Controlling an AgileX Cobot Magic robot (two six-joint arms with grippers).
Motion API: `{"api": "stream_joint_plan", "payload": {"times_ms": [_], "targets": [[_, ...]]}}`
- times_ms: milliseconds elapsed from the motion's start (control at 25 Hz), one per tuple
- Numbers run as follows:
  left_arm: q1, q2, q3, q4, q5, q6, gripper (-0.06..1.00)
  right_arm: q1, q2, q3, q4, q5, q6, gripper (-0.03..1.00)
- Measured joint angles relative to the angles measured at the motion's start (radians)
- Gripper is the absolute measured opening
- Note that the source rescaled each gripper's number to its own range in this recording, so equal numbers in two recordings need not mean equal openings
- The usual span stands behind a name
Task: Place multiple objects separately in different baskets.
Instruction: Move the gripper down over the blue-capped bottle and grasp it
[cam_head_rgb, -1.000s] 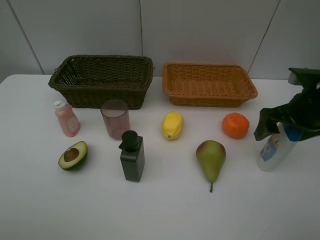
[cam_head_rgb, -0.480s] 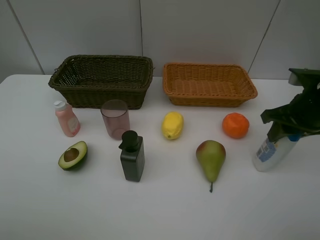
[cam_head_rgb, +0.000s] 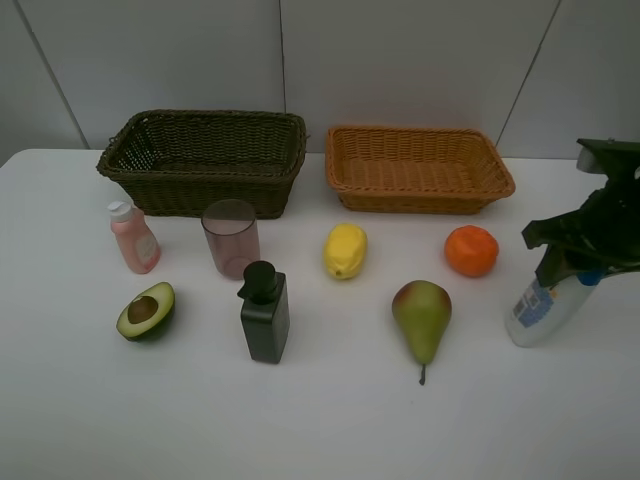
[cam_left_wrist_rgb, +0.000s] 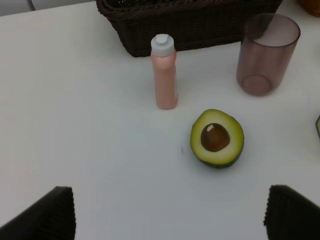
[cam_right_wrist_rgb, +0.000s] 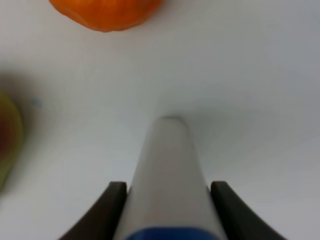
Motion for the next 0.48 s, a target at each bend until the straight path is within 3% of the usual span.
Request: {"api": "stream_joint_plan", "payload": {"times_ms": [360,480], "targets": [[0.0,0.0,0.0,0.0,0.0,0.0,1.0,0.0,0.0,-0.001,0.003,0.032,0.0,0.0],[0.0,0.0,0.0,0.0,0.0,0.0,1.0,0.0,0.0,-0.021,0.003,0.084,0.0,0.0]]}}
